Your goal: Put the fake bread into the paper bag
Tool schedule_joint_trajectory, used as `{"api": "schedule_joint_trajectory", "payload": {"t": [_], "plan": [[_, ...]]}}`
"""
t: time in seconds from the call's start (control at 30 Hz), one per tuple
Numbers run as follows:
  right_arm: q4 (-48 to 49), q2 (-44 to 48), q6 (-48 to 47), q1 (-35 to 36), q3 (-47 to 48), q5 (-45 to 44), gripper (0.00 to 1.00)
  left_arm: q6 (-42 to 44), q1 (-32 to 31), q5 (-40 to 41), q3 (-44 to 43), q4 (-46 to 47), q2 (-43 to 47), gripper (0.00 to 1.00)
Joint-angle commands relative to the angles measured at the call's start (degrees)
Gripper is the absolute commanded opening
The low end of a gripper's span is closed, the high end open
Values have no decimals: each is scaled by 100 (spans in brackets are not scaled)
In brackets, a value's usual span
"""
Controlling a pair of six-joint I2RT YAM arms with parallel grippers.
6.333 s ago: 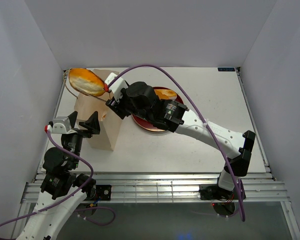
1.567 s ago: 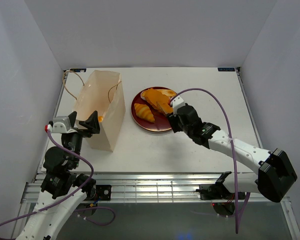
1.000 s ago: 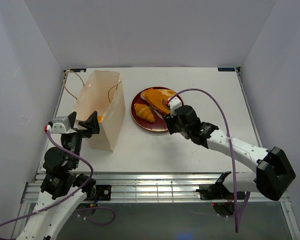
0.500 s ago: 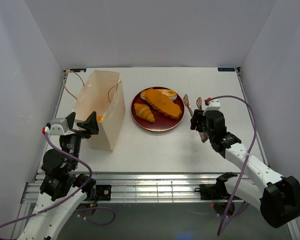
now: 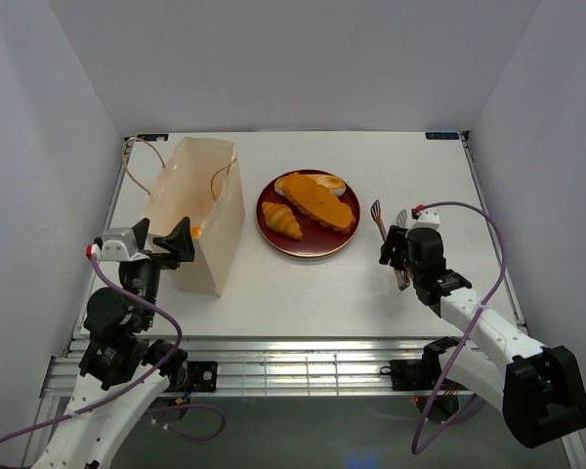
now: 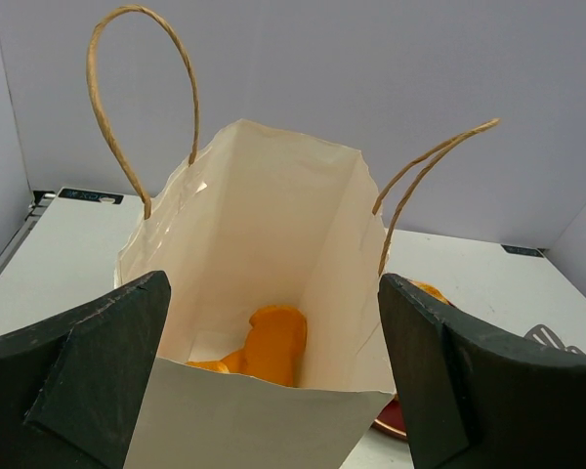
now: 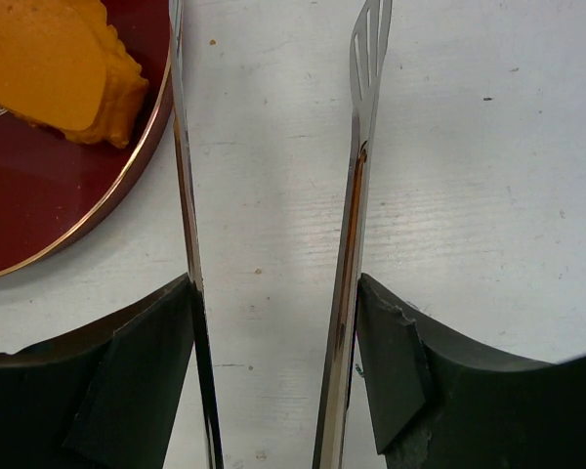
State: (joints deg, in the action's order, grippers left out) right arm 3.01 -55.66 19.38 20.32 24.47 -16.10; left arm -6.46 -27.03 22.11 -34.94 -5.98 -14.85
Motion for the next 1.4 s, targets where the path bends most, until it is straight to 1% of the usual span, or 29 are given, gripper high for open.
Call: {"api": "schedule_joint_trajectory", "payload": {"t": [0.0, 0.27, 0.53, 0.83, 0.97, 1.0, 1.1, 1.13, 1.17, 1.23, 1.37], "plan": [[534, -94, 102, -72, -82, -95, 69, 13, -22, 57, -4, -35, -167, 98], [877, -612, -65, -89, -276, -34, 70, 48, -22, 127, 22, -26, -264, 98], [1088, -1069, -118, -89, -338, 247, 73, 57, -22, 127, 31, -9, -325, 98], [799, -1588, -127, -89, -12, 335, 75, 83, -22, 136, 40, -9, -308, 98], [789, -1589, -127, -98, 14, 344, 77, 83, -22, 127, 40, -9, -308, 98], [781, -1588, -136, -98, 14, 344, 78, 83, -22, 127, 40, 0, -299, 98], [675, -1580, -180, -98, 84, 344, 85, 83, -22, 136, 40, 0, -299, 98], [640, -1562, -189, -98, 102, 362, 96, 118, -22, 153, 40, 0, -282, 98], [570, -1545, -215, -89, 119, 370, 97, 119, -22, 214, 40, 0, -247, 98], [482, -1431, -241, -98, 190, 371, 90, 119, -22, 329, 66, 18, -185, 98], [236, -1141, -294, -98, 321, 432, 90, 154, -22, 312, 84, 44, -141, 98]]}}
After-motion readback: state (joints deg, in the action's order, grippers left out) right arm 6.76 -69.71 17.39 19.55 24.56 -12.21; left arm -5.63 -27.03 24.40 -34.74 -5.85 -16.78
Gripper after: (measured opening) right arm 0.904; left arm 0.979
